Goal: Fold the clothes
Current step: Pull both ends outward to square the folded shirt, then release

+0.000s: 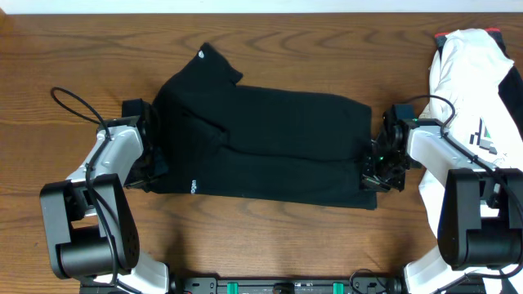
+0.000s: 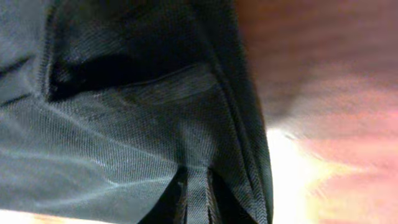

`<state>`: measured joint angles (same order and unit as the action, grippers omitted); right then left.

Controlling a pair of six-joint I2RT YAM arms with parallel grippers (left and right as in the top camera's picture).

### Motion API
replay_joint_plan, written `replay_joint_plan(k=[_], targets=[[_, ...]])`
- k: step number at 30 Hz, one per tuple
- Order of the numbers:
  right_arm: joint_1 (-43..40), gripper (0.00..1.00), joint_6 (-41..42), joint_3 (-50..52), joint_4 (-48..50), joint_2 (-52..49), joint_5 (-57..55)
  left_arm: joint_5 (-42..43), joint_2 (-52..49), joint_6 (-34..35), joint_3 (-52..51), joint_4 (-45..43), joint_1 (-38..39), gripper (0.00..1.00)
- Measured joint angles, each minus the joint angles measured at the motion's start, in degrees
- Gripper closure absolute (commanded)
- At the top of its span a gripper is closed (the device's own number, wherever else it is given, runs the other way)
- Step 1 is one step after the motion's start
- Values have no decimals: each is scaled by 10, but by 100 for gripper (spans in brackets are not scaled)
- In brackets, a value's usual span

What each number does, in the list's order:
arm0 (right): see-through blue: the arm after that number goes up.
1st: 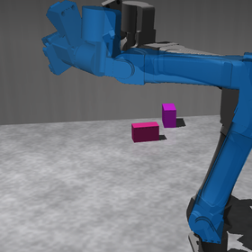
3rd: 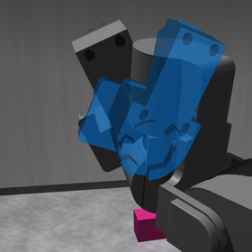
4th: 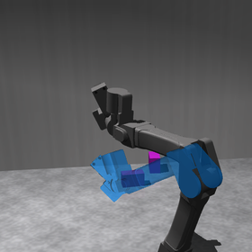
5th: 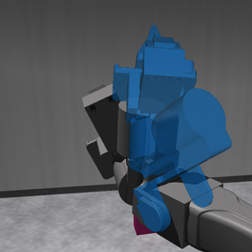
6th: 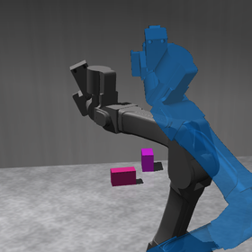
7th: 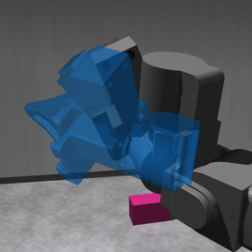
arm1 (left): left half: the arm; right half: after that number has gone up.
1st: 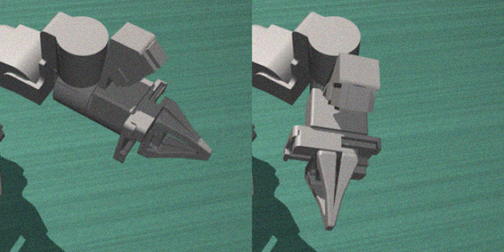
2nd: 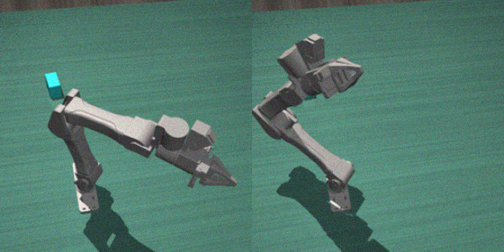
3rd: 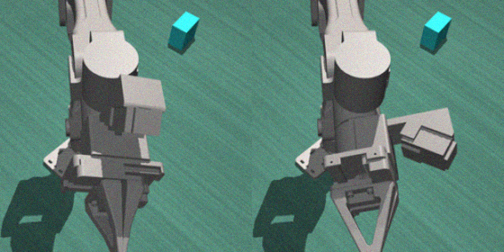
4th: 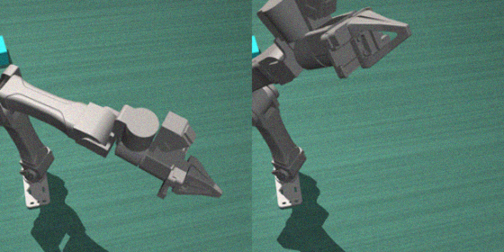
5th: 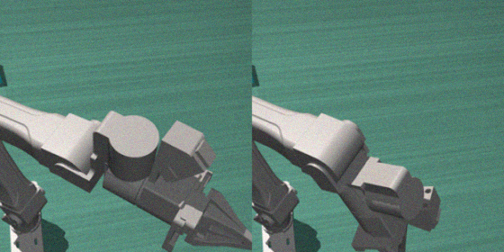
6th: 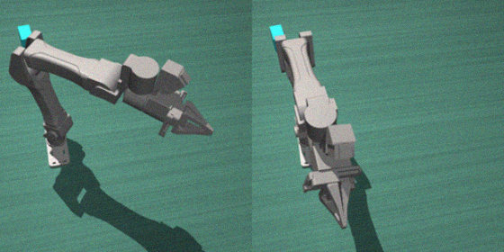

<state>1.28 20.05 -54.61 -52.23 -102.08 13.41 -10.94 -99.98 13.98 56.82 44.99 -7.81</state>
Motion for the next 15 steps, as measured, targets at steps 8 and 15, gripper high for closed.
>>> replay_joint_plan(k=[8, 15], targets=[[-24, 75, -18, 4, 17, 23, -28, 8, 0, 6, 30, 61, 0, 64], [-40, 51, -35, -27, -27, 120, -53, 59, 41, -8, 115, 136, 0, 34]])
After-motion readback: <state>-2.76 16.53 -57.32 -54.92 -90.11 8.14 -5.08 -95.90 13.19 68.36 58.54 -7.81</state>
